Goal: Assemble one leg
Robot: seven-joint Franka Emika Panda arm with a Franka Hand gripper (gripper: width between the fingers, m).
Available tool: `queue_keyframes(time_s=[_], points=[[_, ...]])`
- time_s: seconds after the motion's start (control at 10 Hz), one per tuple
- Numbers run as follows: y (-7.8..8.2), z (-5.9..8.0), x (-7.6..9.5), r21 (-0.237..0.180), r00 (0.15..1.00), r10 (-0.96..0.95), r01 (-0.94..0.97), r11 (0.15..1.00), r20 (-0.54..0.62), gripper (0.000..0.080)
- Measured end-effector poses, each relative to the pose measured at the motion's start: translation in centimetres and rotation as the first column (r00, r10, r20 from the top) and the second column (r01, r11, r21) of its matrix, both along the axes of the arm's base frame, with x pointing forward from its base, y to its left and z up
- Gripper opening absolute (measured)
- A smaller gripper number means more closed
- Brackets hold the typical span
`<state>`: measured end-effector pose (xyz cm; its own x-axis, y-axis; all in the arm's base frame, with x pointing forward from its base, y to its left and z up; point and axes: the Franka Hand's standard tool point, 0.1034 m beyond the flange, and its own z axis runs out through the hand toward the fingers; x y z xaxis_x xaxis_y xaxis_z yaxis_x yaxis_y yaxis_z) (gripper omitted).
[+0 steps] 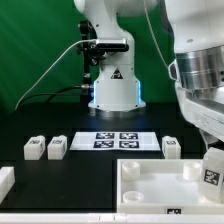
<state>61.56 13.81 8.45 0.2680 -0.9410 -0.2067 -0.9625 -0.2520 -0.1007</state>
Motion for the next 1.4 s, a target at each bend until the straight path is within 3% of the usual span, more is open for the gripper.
queue_keyframes(time_s=[0.2, 0.4, 0.6, 0.7, 0.8, 0.9, 1.0, 1.2, 1.3, 1.4], points=[[-0.5, -0.1, 0.1, -0.030, 0.957, 0.285, -0.284, 0.958, 0.061, 0.0649], [-2.5, -0.5, 0.5, -0.096, 0.760, 0.650, -0.644, 0.759, 0.036, 0.0649], [-2.3, -0.5, 0.7, -0.101, 0.786, 0.616, -0.610, 0.786, 0.043, 0.0649], [-2.3, -0.5, 0.7, -0.099, 0.792, 0.608, -0.603, 0.792, 0.042, 0.0542], [-2.1, -0.5, 0.7, -0.079, 0.891, 0.453, -0.450, 0.890, 0.021, 0.0408], [-2.2, -0.5, 0.7, -0.077, 0.910, 0.415, -0.412, 0.908, 0.014, 0.0408], [-2.1, -0.5, 0.7, -0.069, 0.955, 0.296, -0.295, 0.953, -0.004, 0.0294], [-2.1, -0.5, 0.7, -0.063, 0.997, 0.056, -0.059, 0.996, -0.044, 0.0293], [-2.0, -0.4, 1.1, -0.067, 0.986, -0.150, 0.145, 0.987, -0.066, 0.0293], [-1.9, -0.3, 1.8, -0.054, 0.913, -0.403, 0.400, 0.915, -0.064, 0.0293]])
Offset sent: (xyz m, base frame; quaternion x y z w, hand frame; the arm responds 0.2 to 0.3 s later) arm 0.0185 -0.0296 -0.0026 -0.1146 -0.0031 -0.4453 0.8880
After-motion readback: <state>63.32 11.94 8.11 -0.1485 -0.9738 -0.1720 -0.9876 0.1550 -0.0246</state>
